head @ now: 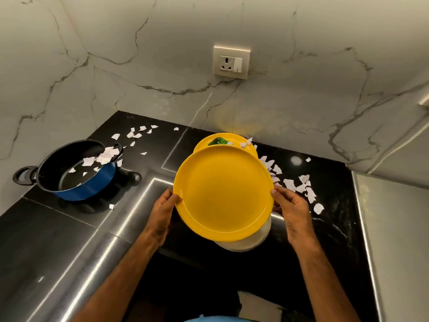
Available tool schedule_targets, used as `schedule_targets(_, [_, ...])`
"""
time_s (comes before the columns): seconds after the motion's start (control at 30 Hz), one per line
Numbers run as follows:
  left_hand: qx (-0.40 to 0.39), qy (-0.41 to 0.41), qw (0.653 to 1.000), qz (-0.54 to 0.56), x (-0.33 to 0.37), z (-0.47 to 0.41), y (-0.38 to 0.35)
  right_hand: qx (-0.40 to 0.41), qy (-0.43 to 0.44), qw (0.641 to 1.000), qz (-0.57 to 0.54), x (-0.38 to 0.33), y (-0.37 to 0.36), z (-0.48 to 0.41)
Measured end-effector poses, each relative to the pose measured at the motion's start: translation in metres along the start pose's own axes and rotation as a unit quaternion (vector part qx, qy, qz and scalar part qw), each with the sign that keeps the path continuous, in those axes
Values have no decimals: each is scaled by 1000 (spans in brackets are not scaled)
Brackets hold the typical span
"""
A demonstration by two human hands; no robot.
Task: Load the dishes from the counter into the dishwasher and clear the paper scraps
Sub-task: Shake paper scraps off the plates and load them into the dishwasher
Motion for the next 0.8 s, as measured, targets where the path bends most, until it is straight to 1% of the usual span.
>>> schedule_targets(0.2, [-32,-41,998,-21,3,23,-9,40,13,999,-21,20,48,65])
schedule_targets(0.3, [-64,-51,996,-26,0,40,-18,59,19,998,-19,28,72,101])
schedule_targets(0.4, [-104,-43,993,-33,-8,59,-28,74,32,997,-7,29,94,141])
schedule_targets(0.5, [-151,-39,987,-36,-19,77,-42,117,54,992,-2,33,122,182])
schedule_targets(0.67, [-238,-43,969,-49,-30,117,-90,201,74,977,-19,36,179,259])
schedule_targets(0.8, [-321,-58,941,-88,-32,151,-147,274,97,956,-29,35,230,315])
Point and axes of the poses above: each hand's wrist, its own z-axis away from the middle knuckle, its own y-axis out of the back of the hand, x = y × z, the point moved 3 cm from there along -z, towards the middle knuckle, and after that the axes turned 14 degrees about -z, right-handed, at the moved point
